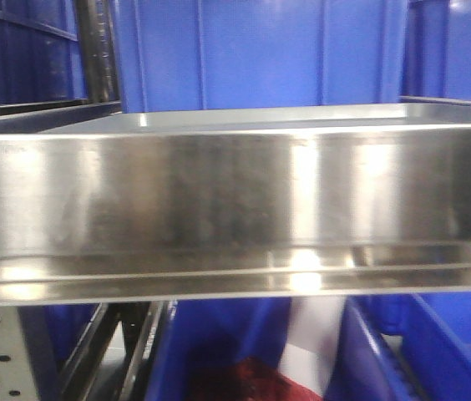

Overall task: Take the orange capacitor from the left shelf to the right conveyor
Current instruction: 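Retract the right arm holding the capacitor away from the shelf, then drive the base to the conveyor table, holding the capacitor in the right gripper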

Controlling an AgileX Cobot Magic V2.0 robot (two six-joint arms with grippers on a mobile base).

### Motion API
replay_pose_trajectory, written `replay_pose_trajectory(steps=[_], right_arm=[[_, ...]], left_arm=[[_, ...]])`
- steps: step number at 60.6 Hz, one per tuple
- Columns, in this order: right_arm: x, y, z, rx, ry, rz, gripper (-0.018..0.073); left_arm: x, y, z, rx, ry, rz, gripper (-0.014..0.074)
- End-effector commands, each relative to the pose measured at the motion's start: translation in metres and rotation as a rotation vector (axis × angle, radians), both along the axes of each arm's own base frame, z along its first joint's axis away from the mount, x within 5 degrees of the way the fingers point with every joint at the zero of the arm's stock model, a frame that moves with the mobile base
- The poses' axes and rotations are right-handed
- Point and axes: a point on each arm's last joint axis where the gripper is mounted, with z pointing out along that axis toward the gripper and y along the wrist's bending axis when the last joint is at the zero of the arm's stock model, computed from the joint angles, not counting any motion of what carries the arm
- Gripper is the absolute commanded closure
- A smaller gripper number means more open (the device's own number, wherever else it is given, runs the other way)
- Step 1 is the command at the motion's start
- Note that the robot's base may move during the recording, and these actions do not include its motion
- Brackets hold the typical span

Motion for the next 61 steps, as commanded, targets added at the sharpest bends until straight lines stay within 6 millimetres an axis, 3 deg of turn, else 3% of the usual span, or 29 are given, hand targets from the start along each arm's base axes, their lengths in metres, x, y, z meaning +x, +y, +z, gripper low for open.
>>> replay_pose_trajectory(steps=[1, 61], right_arm=[[-0.0068, -0.0046, 0.0166, 0.065, -0.113, -0.008, 0.0508], [-0.0068, -0.0046, 0.0166, 0.065, -0.113, -0.008, 0.0508]], left_arm=[[-0.0004, -0.0002, 0.0096, -0.012, -0.080, -0.006, 0.0701], [-0.0004, -0.0002, 0.0096, -0.012, -0.080, -0.006, 0.0701]])
